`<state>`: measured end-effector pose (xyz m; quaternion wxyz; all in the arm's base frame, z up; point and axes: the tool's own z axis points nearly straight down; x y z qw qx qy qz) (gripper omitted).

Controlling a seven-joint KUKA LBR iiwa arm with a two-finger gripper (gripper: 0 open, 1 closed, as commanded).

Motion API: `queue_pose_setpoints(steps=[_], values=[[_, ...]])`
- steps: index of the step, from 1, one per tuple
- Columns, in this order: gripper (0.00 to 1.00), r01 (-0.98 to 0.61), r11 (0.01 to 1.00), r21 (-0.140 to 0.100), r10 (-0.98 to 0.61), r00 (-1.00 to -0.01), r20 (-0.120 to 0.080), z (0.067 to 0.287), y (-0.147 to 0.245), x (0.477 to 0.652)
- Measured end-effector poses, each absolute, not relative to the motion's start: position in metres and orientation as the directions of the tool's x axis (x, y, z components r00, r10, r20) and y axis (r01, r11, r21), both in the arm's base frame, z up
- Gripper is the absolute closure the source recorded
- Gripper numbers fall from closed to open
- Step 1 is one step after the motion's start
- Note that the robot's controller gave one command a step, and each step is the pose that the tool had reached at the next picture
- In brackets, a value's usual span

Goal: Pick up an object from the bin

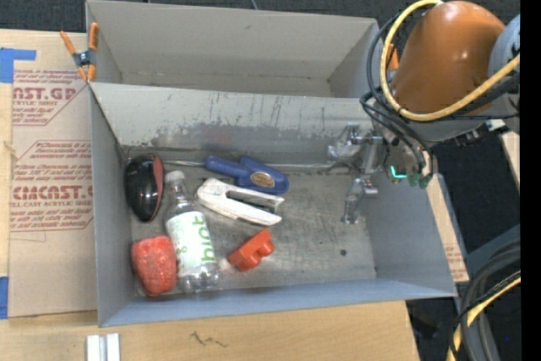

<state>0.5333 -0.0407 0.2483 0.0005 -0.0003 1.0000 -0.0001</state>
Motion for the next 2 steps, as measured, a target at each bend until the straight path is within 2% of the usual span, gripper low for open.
queue_pose_setpoints(steps=[1,2], values=[[0.0,-0.001,1.0,0.0,-0.001,-1.0,-0.002,0.249,-0.041,0.534],[1.0,0.226,0.974,0.0,0.226,-0.974,0.005,0.101,-0.037,0.527]])
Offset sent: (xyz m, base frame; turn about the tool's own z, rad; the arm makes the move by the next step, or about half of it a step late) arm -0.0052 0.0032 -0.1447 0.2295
